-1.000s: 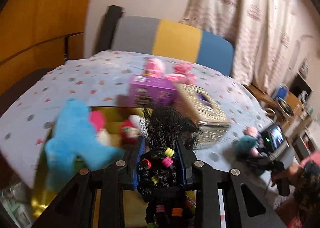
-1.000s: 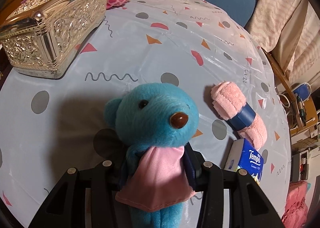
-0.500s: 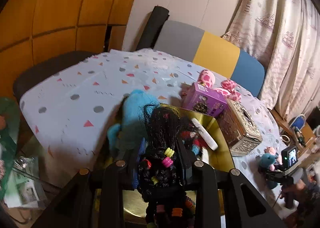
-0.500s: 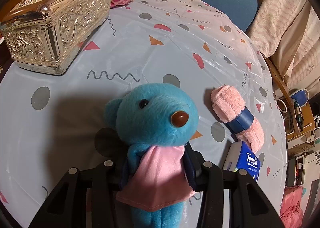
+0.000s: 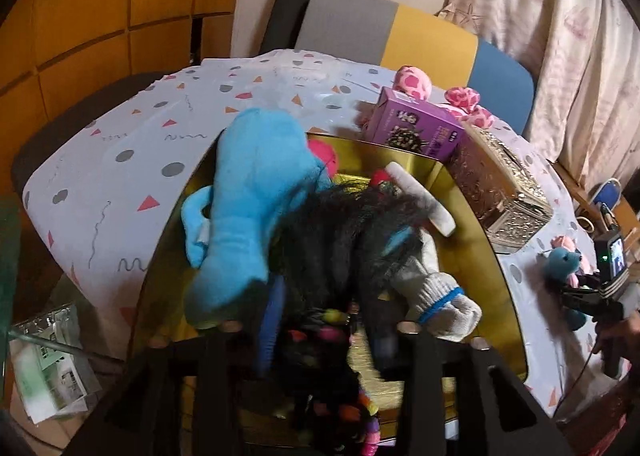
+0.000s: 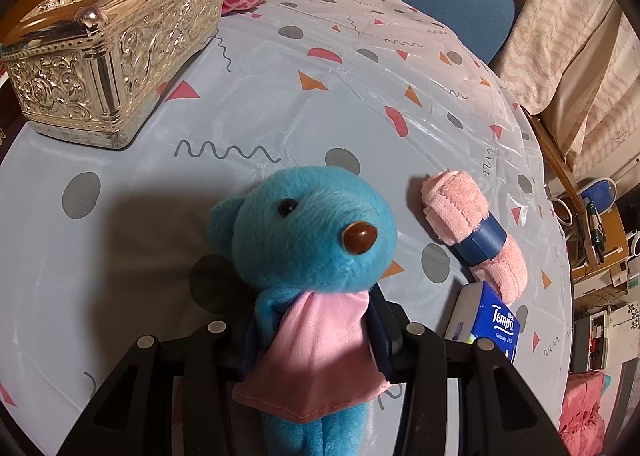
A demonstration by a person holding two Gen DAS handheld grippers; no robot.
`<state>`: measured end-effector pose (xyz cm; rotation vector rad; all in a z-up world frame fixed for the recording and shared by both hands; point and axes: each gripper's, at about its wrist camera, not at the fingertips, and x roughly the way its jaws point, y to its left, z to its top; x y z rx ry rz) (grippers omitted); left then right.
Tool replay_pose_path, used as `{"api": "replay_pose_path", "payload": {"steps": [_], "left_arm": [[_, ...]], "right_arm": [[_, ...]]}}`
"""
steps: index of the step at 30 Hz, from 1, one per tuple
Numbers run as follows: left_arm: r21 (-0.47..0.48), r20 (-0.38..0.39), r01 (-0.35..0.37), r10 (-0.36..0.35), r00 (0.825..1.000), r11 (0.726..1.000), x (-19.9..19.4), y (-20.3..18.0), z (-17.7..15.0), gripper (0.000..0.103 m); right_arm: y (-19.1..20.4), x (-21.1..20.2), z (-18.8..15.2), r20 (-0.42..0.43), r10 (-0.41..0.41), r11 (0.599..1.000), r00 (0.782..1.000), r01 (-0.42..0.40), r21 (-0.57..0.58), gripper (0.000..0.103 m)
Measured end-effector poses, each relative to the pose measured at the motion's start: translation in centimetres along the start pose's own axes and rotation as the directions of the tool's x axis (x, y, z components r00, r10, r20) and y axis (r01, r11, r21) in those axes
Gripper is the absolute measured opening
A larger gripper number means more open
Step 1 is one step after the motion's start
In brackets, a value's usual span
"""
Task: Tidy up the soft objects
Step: 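Lower the hair piece into the gold tray and open the left gripper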
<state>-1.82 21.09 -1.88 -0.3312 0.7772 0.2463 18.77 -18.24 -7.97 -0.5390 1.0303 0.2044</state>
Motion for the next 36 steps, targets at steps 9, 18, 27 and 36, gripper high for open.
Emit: {"api": "replay_pose_path", "payload": {"steps": [9, 18, 27, 36], "left_arm": [[0.051, 0.050, -0.027, 0.024, 0.998, 0.998, -0.9, -0.8, -0.4, 0.052], [0.088, 0.045, -0.046, 0.042, 0.998, 0.995, -0.7, -2.8, -0.9, 0.052], [0.107, 0.037, -0.052, 0.048, 0.998, 0.993, -0.6, -4.1, -1.3, 0.052], [0.098, 0.031, -0.067, 0.064, 0.997, 0.993, -0.5, -3.8, -1.3, 0.055]], "right_arm": [[0.0, 0.0, 0.0, 0.000, 0.000, 1.000, 1.000, 0.000, 0.001, 0.046], [0.0, 0.0, -0.1, -0.004, 0.001, 1.000, 1.000, -0.001, -0.003, 0.042], [0.2, 0.0, -0.1, -0.010, 0.000, 1.000, 1.000, 0.000, -0.002, 0.042], [0.7, -0.3, -0.3, -0.062, -0.005, 0.999, 0.998, 0.008, 0.044, 0.035]]}}
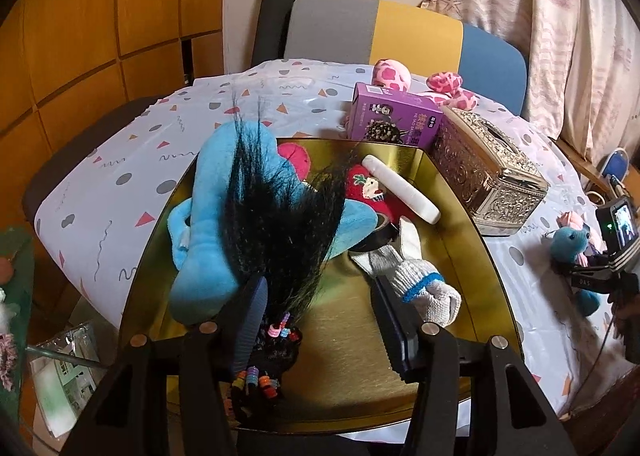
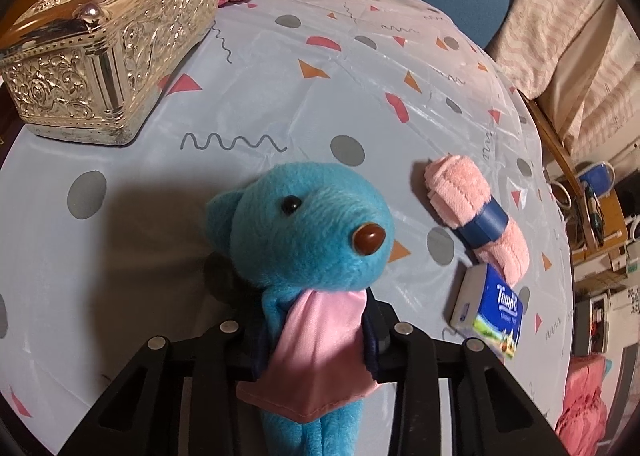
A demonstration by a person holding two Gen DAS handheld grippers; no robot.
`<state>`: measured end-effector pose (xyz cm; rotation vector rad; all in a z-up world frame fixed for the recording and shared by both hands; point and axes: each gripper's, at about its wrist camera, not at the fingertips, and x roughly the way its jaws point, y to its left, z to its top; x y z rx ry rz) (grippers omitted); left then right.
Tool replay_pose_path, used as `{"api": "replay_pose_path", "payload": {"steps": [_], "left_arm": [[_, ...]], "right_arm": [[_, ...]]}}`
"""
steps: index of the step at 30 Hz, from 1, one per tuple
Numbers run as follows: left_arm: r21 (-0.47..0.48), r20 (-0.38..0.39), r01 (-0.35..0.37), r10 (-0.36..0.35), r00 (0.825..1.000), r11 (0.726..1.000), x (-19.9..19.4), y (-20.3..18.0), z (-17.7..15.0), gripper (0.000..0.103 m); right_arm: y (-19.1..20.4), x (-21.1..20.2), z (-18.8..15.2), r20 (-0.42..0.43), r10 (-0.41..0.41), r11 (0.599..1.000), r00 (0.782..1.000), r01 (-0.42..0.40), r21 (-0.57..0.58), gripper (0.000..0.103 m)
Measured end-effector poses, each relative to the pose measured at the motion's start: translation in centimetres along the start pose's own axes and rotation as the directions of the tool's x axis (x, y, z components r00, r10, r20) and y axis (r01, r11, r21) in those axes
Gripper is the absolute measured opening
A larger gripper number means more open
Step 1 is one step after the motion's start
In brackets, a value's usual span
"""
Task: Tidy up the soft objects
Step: 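Lower the hair piece into the gold tray and open the left gripper, then carry the teddy bear over the gold tray and release it with the right gripper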
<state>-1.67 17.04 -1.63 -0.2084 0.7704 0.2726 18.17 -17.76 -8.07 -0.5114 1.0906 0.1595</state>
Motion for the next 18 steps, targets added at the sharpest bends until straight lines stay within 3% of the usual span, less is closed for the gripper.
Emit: {"api": "replay_pose_path", "payload": {"steps": [10, 15, 18], "left_arm": [[-0.034, 0.031, 0.009, -0.008, 0.999, 0.999, -0.9, 1.0, 0.0, 0.058], [-0.055, 0.058, 0.014, -0.011, 0.998, 0.998, -1.6, 1.8, 0.0, 0.058], [-0.074, 0.075, 0.010, -0.004, 0.997, 0.997, -1.9, 2.5, 0.2, 0.058]], "right_arm": [[2.2, -2.0, -0.9, -0.038, 0.107, 0.992, 0.994, -0.104, 0.076, 0.034], [3.4, -3.5, -1.4, -0.029, 0.249, 0.957, 0.968, -0.242, 0.164, 0.034], [4.6, -6.1, -1.0, 0.047, 0.301, 0.937, 0.953, -0.304, 0.173, 0.034]]}}
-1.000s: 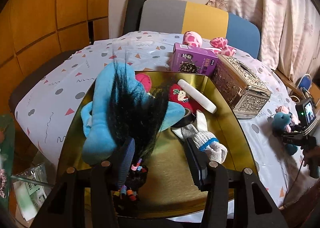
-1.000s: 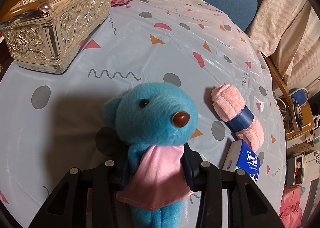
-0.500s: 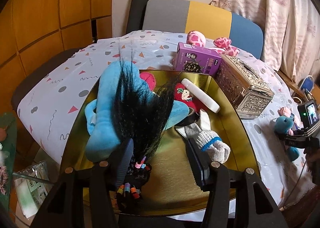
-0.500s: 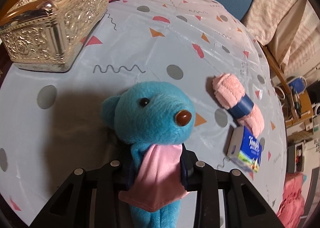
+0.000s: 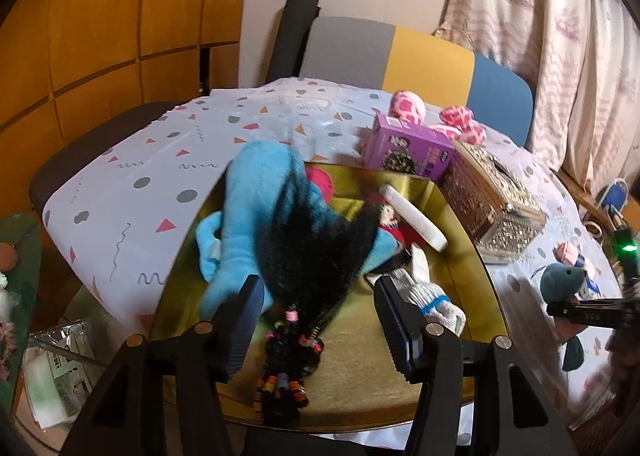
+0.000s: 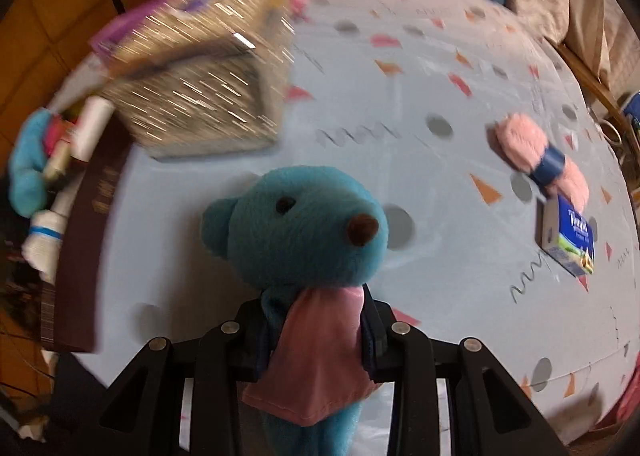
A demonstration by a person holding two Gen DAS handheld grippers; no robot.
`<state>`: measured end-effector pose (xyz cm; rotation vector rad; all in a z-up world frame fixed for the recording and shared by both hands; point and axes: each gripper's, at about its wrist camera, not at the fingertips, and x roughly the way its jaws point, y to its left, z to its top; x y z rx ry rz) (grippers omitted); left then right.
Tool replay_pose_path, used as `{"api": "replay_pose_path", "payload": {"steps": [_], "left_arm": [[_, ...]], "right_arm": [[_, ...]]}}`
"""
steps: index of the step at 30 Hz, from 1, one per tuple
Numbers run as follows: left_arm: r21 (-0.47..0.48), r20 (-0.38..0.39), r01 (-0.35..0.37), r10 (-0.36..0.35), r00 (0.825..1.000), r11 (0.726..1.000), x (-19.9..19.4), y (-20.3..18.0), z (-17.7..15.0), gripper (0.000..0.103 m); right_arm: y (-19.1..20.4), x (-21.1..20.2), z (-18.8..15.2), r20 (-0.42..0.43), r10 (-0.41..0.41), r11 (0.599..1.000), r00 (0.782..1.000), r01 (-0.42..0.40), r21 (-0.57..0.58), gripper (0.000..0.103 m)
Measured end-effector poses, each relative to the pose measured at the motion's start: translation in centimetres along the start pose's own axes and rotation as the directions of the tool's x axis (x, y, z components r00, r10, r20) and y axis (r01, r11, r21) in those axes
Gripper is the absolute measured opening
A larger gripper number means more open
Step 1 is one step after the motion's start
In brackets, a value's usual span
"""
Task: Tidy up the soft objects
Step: 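Carry the teddy bear over the gold tray and release it with the right gripper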
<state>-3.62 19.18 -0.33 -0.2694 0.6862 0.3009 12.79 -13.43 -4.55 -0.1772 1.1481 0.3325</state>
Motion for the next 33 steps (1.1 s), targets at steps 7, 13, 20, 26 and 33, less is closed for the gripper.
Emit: {"api": "replay_pose_path", "payload": {"steps": [7, 13, 20, 26, 33], "left_arm": [[-0.096, 0.063, -0.068, 0.074, 0.995, 0.993, -1.3, 3.6, 1.4, 0.062], [-0.153, 0.069, -0.117, 0.128, 0.989, 0.981, -1.4, 6.1, 1.8, 0.063], [-0.160, 0.047, -0.115, 0.124, 0.991, 0.980, -0.8, 6.4, 1.3, 0.065], [-0.155, 0.030, -0.101, 0.107, 0.994, 0.983, -0.3, 6.2, 1.0, 0.066], [-0.163, 0.021, -0.102, 0.107, 0.994, 0.981, 0.0, 6.3, 0.9, 0.067]], "right_arm": [[9.1, -5.3, 1.6, 0.140, 0.191, 0.964, 0.972, -0.159, -0.212, 0.034], [17.7, -5.9, 1.8, 0.121, 0.347, 0.890, 0.930, -0.286, -0.355, 0.034], [23.6, -1.9, 1.4, 0.019, 0.352, 0.820, 0.936, -0.298, -0.489, 0.041], [24.9, -0.4, 0.2, -0.015, 0.296, 0.778, 0.955, -0.250, -0.577, 0.057], [21.4, -3.9, 0.6, 0.043, 0.355, 0.788, 0.934, -0.274, -0.552, 0.067]]}}
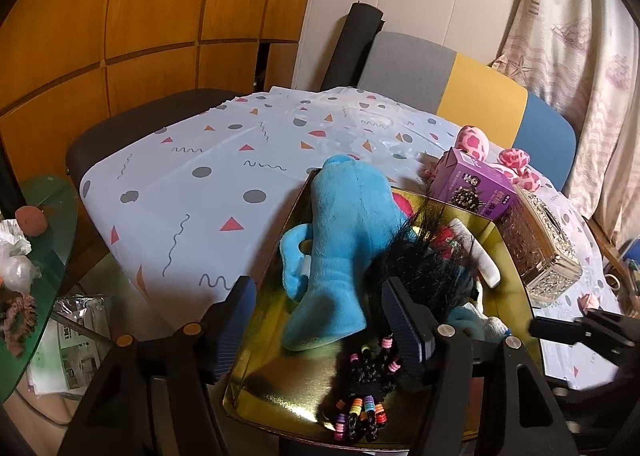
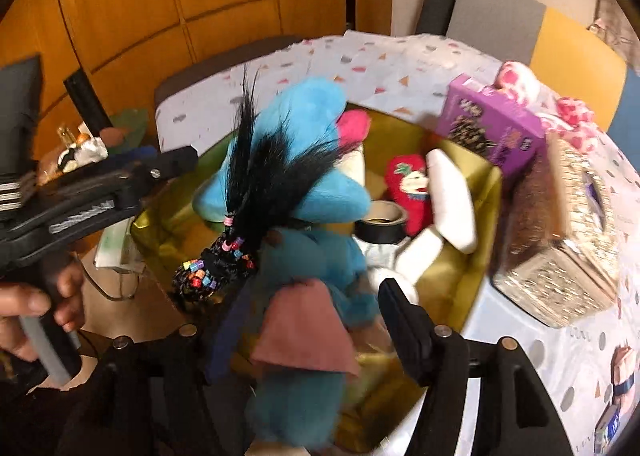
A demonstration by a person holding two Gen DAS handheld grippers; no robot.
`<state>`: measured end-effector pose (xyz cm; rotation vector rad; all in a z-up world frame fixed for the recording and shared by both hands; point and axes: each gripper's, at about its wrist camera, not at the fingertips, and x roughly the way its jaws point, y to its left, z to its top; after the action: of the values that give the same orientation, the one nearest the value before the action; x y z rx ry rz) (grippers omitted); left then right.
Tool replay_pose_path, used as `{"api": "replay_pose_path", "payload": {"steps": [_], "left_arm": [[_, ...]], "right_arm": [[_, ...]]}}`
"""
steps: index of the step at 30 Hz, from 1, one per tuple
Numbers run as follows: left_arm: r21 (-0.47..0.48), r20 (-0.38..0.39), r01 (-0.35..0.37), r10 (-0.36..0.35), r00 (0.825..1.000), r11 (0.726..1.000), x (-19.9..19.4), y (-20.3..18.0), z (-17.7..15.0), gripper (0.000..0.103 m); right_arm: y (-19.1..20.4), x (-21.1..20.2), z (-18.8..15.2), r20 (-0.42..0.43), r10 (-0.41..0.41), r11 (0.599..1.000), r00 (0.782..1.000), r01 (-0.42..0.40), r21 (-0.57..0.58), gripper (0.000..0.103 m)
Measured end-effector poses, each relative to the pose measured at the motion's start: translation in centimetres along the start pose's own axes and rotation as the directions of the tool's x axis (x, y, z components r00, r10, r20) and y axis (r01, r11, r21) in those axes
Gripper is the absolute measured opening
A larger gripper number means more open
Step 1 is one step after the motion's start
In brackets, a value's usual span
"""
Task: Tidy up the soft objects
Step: 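Carry the teddy bear over the gold tray and release it with the right gripper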
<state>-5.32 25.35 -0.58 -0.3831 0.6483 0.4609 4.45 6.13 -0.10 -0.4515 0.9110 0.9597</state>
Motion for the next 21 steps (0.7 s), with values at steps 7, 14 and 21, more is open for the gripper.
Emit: {"api": "replay_pose_path", "payload": {"steps": [7, 14, 21], "left_arm": [[0.014, -0.004, 0.007, -0.007, 1.000, 1.000, 0.0, -0.6, -0.2, 0.068], [0.043, -0.007, 0.015, -0.015, 1.000, 0.999, -0.3, -1.5, -0.5, 0.069], [0.072, 0.002, 0.021, -0.022, 1.000, 0.997, -0.8, -2.3, -0.6, 0.070]], "right_arm": [[0.0, -0.3, -1.9, -0.034, -0.029, 0.999, 0.999, 0.028, -0.043, 0.029], [-0.1, 2.9, -1.7, -0.065, -0.112, 0.991, 0.992, 0.107, -0.076, 0.022], [-1.8, 2.0, -2.2, -0.047, -0.067, 0.997, 0.997, 0.068, 0.025, 0.023]]}}
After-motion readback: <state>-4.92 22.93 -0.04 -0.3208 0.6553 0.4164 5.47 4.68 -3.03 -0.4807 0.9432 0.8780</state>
